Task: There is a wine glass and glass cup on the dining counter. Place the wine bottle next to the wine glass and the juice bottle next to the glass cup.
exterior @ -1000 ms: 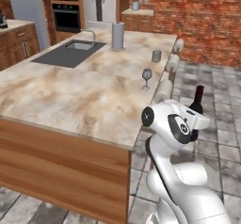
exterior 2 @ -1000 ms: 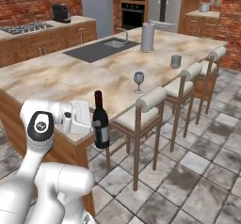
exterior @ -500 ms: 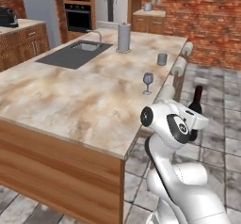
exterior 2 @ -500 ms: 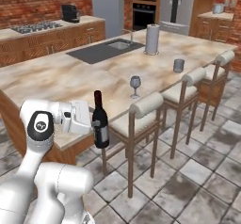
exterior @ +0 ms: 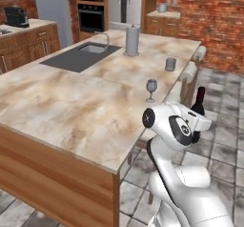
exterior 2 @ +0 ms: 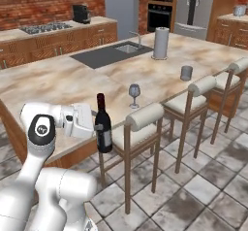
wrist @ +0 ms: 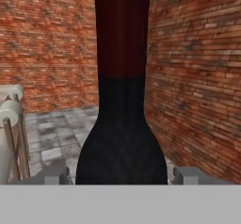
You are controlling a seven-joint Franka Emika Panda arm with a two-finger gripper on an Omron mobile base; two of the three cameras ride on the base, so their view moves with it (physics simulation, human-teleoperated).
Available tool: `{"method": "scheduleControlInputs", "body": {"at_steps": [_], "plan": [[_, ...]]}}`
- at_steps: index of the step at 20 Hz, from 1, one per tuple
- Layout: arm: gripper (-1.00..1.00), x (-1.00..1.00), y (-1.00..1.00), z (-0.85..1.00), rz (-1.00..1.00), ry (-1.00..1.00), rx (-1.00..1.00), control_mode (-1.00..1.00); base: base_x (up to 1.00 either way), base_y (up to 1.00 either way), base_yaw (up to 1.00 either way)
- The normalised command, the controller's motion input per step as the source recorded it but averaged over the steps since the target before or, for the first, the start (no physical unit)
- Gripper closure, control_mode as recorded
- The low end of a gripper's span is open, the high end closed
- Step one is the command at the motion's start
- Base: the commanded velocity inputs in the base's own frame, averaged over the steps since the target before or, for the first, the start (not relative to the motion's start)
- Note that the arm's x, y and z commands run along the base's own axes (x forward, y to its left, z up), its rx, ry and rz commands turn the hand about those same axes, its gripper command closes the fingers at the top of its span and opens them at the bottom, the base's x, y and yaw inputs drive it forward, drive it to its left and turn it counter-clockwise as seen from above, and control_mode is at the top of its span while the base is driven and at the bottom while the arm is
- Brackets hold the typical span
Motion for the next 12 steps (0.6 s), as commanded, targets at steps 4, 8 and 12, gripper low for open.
{"method": "scheduleControlInputs", "body": {"at_steps": [4,8,12], "plan": [[1.00,0.00,0.00,0.00,0.00,0.00,0.00,1.00,0.24,-0.54,0.18],[1.00,0.00,0.00,0.00,0.00,0.00,0.00,1.00,0.24,-0.54,0.18],[1.00,0.00,0.00,0.00,0.00,0.00,0.00,1.00,0.27,-0.50,0.21]]}}
